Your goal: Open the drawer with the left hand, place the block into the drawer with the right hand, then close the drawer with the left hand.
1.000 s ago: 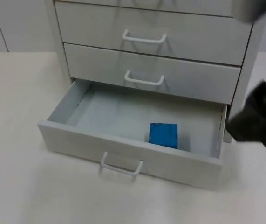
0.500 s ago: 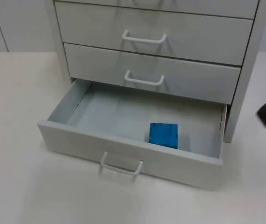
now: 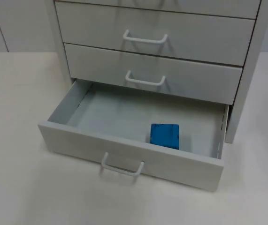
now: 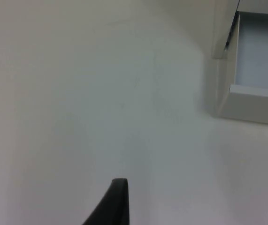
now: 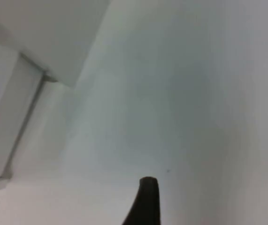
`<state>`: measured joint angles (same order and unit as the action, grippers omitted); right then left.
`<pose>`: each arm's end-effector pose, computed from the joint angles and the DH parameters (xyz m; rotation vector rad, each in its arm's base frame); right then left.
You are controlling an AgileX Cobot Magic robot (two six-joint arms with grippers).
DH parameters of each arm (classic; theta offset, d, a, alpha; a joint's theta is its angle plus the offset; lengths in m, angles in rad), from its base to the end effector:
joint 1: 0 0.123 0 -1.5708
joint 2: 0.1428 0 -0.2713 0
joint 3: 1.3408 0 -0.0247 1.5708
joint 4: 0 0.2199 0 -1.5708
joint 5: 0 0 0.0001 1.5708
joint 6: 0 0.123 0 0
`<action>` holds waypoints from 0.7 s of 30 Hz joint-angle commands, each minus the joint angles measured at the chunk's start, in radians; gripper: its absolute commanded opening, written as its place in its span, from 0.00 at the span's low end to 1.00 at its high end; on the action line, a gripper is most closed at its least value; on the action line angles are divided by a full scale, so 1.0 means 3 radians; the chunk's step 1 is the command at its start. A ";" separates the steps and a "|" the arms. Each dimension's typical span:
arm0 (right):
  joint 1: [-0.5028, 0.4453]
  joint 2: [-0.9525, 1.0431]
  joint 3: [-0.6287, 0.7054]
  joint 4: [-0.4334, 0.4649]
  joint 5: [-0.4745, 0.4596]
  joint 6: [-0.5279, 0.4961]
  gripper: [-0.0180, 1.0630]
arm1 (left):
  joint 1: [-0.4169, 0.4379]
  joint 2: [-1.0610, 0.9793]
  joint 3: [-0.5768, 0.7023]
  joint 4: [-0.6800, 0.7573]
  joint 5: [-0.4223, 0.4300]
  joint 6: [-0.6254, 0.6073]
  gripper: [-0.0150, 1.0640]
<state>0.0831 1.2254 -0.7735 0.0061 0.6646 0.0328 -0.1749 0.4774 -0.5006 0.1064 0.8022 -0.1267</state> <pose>0.2222 0.0190 0.2279 -0.0605 2.6002 0.0484 0.0899 -0.0063 0.2514 0.0973 2.2555 -0.0352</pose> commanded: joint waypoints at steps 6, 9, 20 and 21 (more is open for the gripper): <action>-0.0129 -0.0032 0.0009 0.0086 0.0061 -0.0171 0.67 | 0.0008 -0.0019 0.0007 0.0023 -0.0020 -0.0001 0.97; -0.0129 -0.0032 0.0002 0.0086 0.0089 -0.0224 0.67 | 0.0008 -0.0019 0.0007 0.0007 -0.0015 -0.0001 0.97; 0.0150 -0.0306 0.0002 0.0073 0.0082 -0.0254 0.67 | 0.0008 -0.0019 0.0007 0.0042 -0.0007 -0.0001 0.97; 0.0235 -0.0332 0.0002 0.0067 0.0082 -0.0254 0.67 | 0.0008 -0.0019 0.0007 0.0042 -0.0007 -0.0001 0.97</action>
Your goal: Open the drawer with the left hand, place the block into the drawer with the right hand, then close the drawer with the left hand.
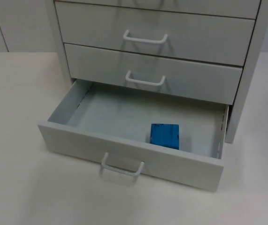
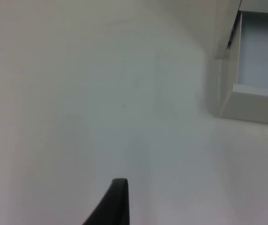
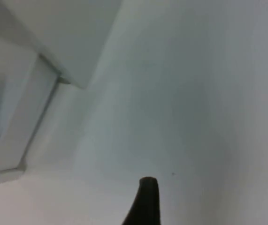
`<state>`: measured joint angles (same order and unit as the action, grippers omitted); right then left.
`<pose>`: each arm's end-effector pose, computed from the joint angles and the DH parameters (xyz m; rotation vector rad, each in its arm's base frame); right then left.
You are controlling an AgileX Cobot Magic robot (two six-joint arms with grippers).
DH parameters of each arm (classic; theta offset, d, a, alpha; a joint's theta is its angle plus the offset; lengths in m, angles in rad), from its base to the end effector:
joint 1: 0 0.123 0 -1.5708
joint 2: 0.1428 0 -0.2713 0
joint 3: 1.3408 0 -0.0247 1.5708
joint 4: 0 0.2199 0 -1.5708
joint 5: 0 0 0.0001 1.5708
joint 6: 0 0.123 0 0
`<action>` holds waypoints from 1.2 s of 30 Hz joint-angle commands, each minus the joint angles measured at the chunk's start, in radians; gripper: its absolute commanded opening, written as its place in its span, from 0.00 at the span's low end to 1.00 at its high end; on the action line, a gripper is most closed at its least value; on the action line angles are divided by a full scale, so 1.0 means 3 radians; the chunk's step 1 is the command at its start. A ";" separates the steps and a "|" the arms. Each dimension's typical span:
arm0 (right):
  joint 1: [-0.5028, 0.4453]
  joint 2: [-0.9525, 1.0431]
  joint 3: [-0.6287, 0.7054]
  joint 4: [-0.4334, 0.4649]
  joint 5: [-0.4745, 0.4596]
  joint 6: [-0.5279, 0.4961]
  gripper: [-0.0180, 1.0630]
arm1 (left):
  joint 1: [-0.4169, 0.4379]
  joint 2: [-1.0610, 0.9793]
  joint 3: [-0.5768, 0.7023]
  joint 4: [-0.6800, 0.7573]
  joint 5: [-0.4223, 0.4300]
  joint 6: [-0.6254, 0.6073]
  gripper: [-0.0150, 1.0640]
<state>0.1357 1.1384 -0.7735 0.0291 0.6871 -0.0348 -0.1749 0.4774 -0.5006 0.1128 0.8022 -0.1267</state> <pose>0.2085 0.0308 0.2453 -0.1948 2.5292 0.0723 0.0900 -0.0058 0.2515 0.0999 2.2547 -0.0277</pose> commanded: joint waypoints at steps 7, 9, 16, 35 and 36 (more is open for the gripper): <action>0.0194 -0.0224 0.0002 -0.0016 -0.0001 0.0088 0.67 | 0.0008 -0.0019 0.0007 0.0028 -0.0001 -0.0001 0.97; 0.0194 -0.0320 0.0002 -0.0039 0.0007 0.0088 0.67 | 0.0008 -0.0019 0.0007 0.0022 0.0011 -0.0001 0.97; 0.0194 -0.0578 0.0002 -0.0097 0.0122 0.0116 0.67 | 0.0008 -0.0019 0.0007 -0.0237 -0.0027 0.0186 0.86; 0.0194 -0.1213 0.0009 -0.0290 0.0308 0.0143 0.67 | 0.0008 0.0945 -0.0130 -0.2003 -0.0193 0.2794 0.01; 0.0194 -0.1213 0.0033 -0.0290 0.0276 0.0150 0.67 | 0.0008 0.1057 -0.0170 -0.1995 -0.0174 0.2787 0.01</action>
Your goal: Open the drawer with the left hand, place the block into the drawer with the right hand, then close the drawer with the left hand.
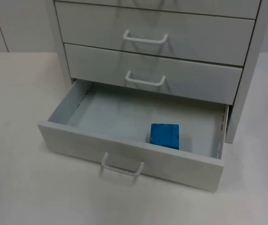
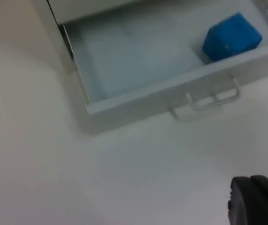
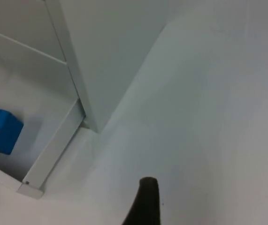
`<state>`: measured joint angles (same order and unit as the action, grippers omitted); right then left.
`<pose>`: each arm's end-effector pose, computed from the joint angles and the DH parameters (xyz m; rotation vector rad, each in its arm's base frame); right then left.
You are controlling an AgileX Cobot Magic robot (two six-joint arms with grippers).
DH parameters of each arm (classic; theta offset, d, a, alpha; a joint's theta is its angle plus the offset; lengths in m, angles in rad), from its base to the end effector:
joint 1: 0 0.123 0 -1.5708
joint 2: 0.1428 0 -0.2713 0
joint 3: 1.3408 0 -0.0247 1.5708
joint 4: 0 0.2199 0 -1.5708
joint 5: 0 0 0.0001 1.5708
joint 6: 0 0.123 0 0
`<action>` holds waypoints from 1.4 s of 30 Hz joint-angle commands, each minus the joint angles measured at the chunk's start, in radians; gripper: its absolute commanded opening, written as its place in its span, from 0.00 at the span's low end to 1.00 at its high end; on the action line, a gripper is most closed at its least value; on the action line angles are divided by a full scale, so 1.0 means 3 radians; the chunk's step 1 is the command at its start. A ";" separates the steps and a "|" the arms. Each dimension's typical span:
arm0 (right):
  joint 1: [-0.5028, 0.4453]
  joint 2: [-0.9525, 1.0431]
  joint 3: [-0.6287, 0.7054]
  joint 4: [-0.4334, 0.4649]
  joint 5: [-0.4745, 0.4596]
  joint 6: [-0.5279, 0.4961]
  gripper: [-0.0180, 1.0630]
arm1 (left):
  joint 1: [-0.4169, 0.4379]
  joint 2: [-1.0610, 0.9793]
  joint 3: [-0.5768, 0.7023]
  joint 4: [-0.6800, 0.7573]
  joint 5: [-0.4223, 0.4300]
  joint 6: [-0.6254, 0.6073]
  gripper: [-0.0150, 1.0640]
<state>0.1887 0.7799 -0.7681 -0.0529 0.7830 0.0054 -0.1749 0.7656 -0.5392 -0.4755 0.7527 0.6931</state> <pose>0.1453 0.0231 0.3006 -0.2315 2.2656 0.0397 0.1241 -0.0610 0.2443 0.7375 2.2542 -0.3063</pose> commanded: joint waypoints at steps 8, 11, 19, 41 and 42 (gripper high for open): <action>0.0017 -0.0018 0.0215 -0.0017 -0.0184 0.0046 0.67 | -0.0327 0.0754 -0.0635 0.0583 0.0059 -0.0328 0.01; 0.0017 -0.0018 0.0215 -0.0017 -0.0184 0.0046 0.67 | -0.0601 0.0874 -0.0747 0.1228 0.0035 -0.0756 0.01; 0.0017 -0.0018 0.0215 -0.0071 -0.0184 0.0046 0.67 | -0.1708 0.1248 -0.0742 0.2876 -0.0022 -0.1514 0.01; 0.0017 -0.0018 0.0215 -0.0165 -0.0184 0.0084 0.67 | -0.2605 0.2089 -0.0082 0.5619 -0.0809 -0.3794 0.01; 0.0017 -0.0018 0.0215 -0.0165 -0.0184 0.0100 0.67 | -0.2605 0.2128 -0.0082 0.5691 -0.0809 -0.3890 0.01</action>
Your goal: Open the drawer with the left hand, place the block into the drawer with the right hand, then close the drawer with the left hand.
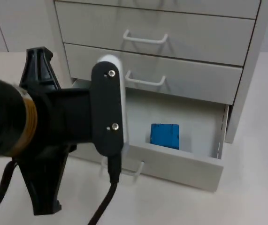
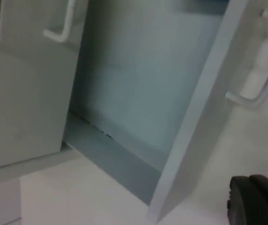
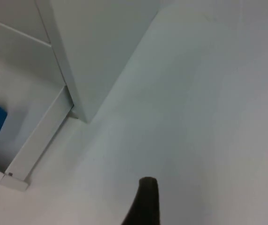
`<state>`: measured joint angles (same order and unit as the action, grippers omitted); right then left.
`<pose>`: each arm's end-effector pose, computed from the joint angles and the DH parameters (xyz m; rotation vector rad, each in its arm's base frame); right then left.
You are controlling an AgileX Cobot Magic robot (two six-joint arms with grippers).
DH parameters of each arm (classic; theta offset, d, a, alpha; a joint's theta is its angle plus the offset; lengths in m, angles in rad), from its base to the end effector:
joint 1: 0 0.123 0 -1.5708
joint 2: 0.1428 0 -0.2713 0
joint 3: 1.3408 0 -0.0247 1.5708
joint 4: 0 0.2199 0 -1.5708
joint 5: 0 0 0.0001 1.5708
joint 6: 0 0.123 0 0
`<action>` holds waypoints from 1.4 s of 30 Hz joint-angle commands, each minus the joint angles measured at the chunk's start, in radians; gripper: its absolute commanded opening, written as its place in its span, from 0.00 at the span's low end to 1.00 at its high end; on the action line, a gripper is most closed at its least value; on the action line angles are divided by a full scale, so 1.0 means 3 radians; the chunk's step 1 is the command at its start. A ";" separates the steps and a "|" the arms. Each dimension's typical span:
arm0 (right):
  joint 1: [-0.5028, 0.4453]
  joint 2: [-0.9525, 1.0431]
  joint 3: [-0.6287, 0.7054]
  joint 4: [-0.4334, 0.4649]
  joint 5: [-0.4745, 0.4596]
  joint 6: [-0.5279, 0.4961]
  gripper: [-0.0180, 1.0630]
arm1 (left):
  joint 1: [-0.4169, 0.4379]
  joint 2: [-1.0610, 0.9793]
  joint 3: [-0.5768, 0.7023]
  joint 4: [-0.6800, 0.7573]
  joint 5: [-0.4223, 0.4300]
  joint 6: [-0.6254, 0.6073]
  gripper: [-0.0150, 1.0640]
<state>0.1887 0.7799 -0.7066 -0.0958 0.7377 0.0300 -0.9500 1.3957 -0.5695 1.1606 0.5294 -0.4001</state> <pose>0.1467 0.0200 0.2859 -0.2293 2.2790 0.0029 0.1814 -0.1556 0.1745 1.6729 1.7926 0.5025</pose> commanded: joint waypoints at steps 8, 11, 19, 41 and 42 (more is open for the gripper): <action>0.0017 -0.0018 0.0010 -0.0022 -0.0033 0.0025 0.67 | -0.0022 0.0418 0.0019 0.0380 -0.0174 -0.0288 0.01; 0.0017 -0.0018 0.0010 -0.0022 -0.0033 0.0025 0.67 | -0.0022 0.0673 0.0019 0.0769 -0.0174 -0.0622 0.01; 0.0017 -0.0018 0.0010 -0.0022 -0.0033 0.0033 0.67 | -0.0022 0.0944 0.0019 0.1807 -0.0162 -0.1722 0.01; 0.0017 -0.0018 0.0010 -0.0022 -0.0089 0.0033 0.67 | -0.0008 0.1589 -0.0392 0.1946 -0.0152 -0.1900 0.01; 0.0017 -0.0018 0.0010 -0.0022 -0.0095 0.0033 0.67 | -0.0008 0.1632 -0.0425 0.1946 -0.0152 -0.1891 0.01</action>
<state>0.1887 0.7799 -0.7060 -0.0977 0.7227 0.0406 -0.9500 1.8790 -0.6875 1.7409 0.4801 -0.9661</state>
